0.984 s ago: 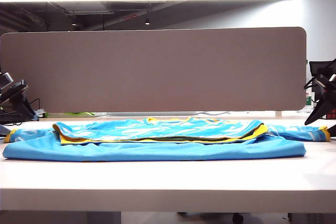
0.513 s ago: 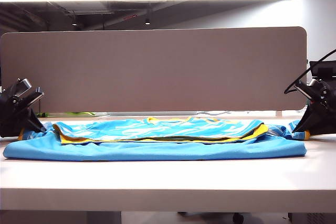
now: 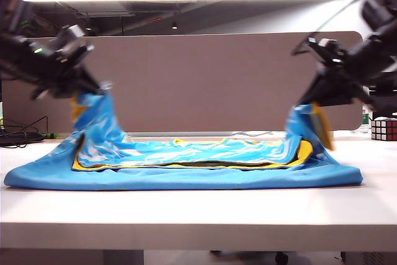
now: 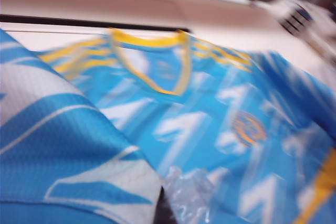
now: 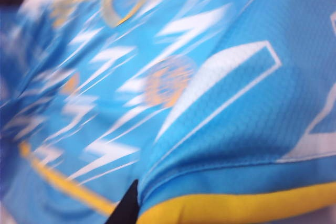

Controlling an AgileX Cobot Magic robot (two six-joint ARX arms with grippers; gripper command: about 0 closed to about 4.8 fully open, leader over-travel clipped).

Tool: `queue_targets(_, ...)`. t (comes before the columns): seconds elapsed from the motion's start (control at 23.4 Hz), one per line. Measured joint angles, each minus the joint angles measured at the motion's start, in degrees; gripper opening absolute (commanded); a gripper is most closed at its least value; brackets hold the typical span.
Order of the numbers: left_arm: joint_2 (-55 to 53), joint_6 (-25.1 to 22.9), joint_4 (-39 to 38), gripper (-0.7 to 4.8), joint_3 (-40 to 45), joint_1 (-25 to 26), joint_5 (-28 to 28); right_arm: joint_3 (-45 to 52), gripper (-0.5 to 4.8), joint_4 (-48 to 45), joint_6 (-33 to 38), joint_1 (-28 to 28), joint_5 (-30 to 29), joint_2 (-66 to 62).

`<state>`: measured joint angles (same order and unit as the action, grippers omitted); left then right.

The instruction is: Fold the bottom side of the soccer jersey horizontally towards the center, about one-third of the way, then fold the sleeve back towards the center, creating a straight line along the edge of the the soccer jersey, and finally fold the bottom of the soccer jersey up towards the top, creating a neat rectangle.

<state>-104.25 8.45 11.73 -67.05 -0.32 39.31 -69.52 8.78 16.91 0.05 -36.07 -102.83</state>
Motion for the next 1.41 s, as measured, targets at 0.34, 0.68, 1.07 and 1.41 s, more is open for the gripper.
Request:
queue_targets(0.34,1.55,-16.59,-20.98,0.43,0.02,-13.05,-7.65,0.15,0.34,8.83,-5.75,15.78,4.59,0.87)
queue_targets(0.68,2.49,-24.37,-28.72,4.0,0.09,-11.65,-20.61,0.35,2.35,13.99,-10.36,14.97,9.09,1.44)
queue_targets(1.07,12.98,-21.38,-36.87,3.99,-0.09,-3.63,-21.57,0.31,2.35,20.48,-10.32,6.86,9.11,11.78)
queue_targets(1.41,13.03,-16.52,-53.79,3.99,3.34,6.99,-16.11,6.25,2.89,28.02,-10.64,1.05,8.96,14.99)
